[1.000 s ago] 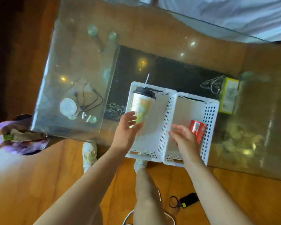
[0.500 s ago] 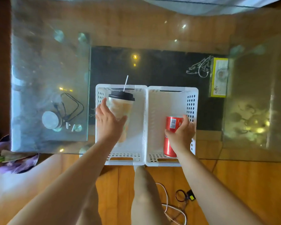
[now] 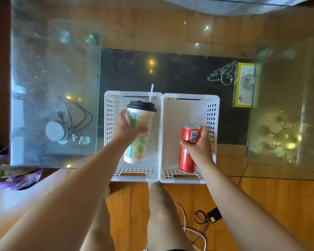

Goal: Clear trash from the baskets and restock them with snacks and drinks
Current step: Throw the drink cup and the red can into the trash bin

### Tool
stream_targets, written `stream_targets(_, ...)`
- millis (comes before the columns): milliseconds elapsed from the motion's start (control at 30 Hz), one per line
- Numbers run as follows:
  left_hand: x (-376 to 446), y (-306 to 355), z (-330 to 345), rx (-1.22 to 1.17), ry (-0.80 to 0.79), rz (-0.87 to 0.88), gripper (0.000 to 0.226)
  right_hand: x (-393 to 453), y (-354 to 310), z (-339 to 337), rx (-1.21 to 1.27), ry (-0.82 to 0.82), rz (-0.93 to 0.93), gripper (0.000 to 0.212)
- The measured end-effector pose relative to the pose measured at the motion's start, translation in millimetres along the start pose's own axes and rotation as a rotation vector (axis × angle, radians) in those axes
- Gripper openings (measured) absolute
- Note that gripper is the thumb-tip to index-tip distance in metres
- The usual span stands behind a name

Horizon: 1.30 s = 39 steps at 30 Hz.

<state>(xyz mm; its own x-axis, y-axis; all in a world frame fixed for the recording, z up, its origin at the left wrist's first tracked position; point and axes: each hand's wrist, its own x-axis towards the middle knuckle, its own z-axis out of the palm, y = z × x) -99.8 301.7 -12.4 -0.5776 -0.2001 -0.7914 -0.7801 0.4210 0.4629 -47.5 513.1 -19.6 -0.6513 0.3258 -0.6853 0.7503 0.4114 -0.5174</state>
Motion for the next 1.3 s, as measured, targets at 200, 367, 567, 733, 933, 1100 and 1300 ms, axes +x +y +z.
stream_targets(200, -28, -2, -31, -0.229, 0.063, 0.060, 0.088, -22, -26, -10, 0.071, -0.044, -0.099, 0.080)
stream_targets(367, -69, -21, -78, -0.373, 0.107, 0.154, 0.076, -54, -57, 3, 0.063, -0.147, -0.164, 0.081)
stream_targets(567, -114, -79, -145, -0.553, 0.199, 0.143, 0.072, -108, -99, 61, -0.062, -0.239, -0.263, 0.083)
stream_targets(733, -140, -147, -205, -0.689, 0.261, 0.093, 0.075, -162, -130, 139, -0.108, -0.329, -0.279, 0.085)
stream_targets(933, -155, -238, -279, -0.741, 0.367, 0.025, 0.078, -229, -160, 254, -0.110, -0.430, -0.262, 0.085)
stream_targets(1100, -154, -314, -341, -0.742, 0.448, -0.018, 0.081, -266, -178, 349, -0.123, -0.523, -0.238, 0.083)
stream_targets(1300, -120, -388, -389, -0.769, 0.589, -0.057, 0.072, -264, -187, 448, -0.226, -0.565, -0.239, 0.077)
